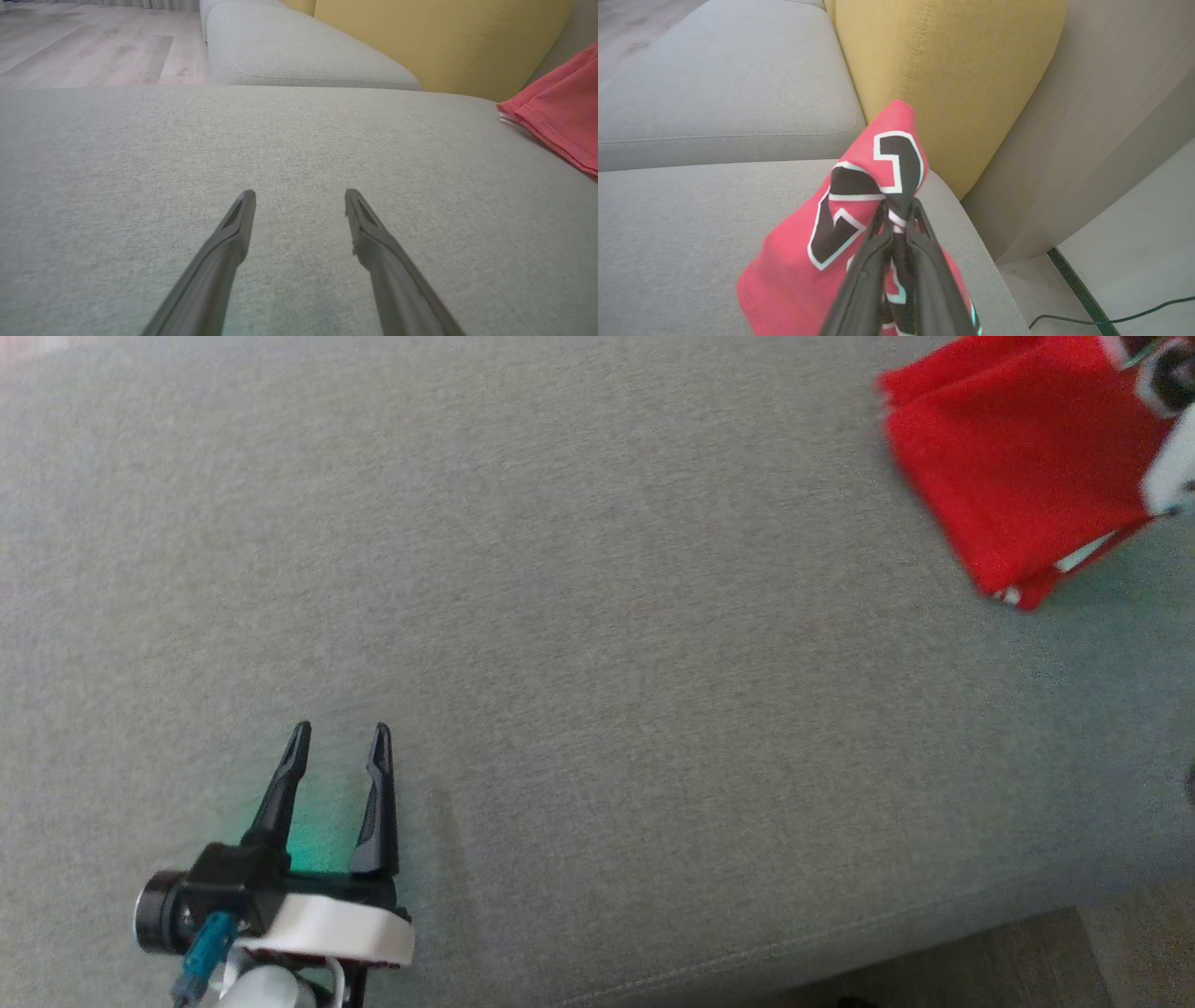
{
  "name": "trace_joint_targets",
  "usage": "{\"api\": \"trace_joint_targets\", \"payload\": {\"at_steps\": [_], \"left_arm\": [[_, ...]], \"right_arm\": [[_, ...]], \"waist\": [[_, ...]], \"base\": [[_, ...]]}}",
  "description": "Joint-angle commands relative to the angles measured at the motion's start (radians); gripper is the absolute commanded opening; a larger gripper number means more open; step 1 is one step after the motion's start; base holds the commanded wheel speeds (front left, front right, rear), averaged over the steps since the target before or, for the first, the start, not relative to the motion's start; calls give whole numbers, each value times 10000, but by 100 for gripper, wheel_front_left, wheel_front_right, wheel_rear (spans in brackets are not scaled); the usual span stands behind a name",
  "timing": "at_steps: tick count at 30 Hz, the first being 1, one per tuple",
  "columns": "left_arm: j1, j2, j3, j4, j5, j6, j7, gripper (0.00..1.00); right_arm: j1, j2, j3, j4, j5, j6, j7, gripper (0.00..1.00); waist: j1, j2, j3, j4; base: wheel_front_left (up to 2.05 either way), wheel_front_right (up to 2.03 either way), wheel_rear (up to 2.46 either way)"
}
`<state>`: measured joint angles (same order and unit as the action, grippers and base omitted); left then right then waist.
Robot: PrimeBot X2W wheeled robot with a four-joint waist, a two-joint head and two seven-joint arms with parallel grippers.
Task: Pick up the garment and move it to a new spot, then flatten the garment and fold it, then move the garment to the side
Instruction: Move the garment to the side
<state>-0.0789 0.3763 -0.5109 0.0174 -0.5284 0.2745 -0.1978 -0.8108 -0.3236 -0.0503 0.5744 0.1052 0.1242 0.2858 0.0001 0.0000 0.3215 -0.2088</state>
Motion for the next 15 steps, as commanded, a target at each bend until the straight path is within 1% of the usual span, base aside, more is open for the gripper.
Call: {"api": "trace_joint_targets", "payload": {"at_steps": [1,4,5,6,7,8,9,11,15], "left_arm": [[-427,249,417,-366,85,74,-1,100],[-478,302,409,-466,118,99,45,100],[-488,312,393,-521,133,124,66,100],[-489,317,388,-545,140,139,74,100],[-488,327,387,-566,147,157,81,100],[-487,337,384,-576,154,171,90,100],[-487,347,376,-583,159,180,104,100],[-510,359,363,-590,168,187,118,100],[-582,358,308,-580,184,186,164,100]], "right_arm": [[-410,-326,-115,-226,-74,65,-64,0],[-611,-689,-626,96,-340,65,-129,0],[-652,-896,-981,292,-562,65,-195,0],[-647,-958,-1143,345,-703,65,-282,0],[-641,-999,-1340,385,-877,65,-422,15],[-606,-1011,-1469,477,-1076,65,-482,47],[-579,-987,-1567,553,-1231,65,-555,100],[-621,-838,-1933,693,-1422,65,-787,100],[-699,-431,-2021,911,-1728,65,-1279,100]], "waist": [[-1,0,223,226],[-1,0,398,399],[-1,0,486,479],[-1,0,527,501],[-1,0,572,513],[-1,0,603,519],[-1,0,631,519],[-1,0,684,512],[-1,0,717,446]], "base": [[0,0,0],[0,0,0],[0,0,0],[0,0,0],[0,0,0],[0,0,0],[0,0,0],[0,0,0],[0,0,0]]}}
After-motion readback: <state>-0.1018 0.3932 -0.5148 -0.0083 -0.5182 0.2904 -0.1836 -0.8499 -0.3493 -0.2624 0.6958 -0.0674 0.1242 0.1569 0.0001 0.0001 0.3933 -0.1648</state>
